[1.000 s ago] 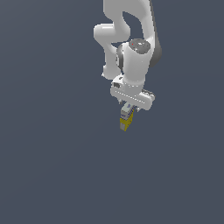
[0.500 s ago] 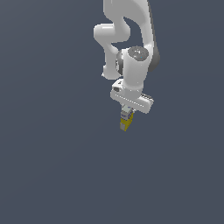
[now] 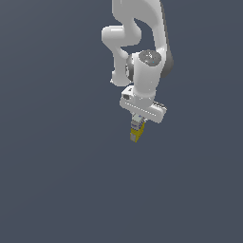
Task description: Pick up the object and move it to a goal position.
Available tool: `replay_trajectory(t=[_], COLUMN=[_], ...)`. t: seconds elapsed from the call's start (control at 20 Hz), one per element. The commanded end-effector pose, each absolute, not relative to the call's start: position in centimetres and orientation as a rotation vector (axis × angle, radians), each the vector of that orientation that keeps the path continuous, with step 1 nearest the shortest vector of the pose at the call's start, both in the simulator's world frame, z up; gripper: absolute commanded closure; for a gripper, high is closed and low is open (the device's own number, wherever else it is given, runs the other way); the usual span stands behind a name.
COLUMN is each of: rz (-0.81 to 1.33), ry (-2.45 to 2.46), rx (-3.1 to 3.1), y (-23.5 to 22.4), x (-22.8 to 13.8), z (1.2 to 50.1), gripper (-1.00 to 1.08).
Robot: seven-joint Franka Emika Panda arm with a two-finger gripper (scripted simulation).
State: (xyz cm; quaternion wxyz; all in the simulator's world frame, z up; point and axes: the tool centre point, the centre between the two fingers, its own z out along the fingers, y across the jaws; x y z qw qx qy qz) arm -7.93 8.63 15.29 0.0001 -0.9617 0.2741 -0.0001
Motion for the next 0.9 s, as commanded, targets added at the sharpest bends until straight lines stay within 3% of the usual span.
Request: replay_trajectory(t=[0.0,0.85], rz=[-0.001,0.0], ry=[0.861,0.86], rx=[-3.021,-3.021], y=[8.6,6.7], x=[-7.8,-3.1], z=[15.5,23.8], gripper=[1.08,1.08])
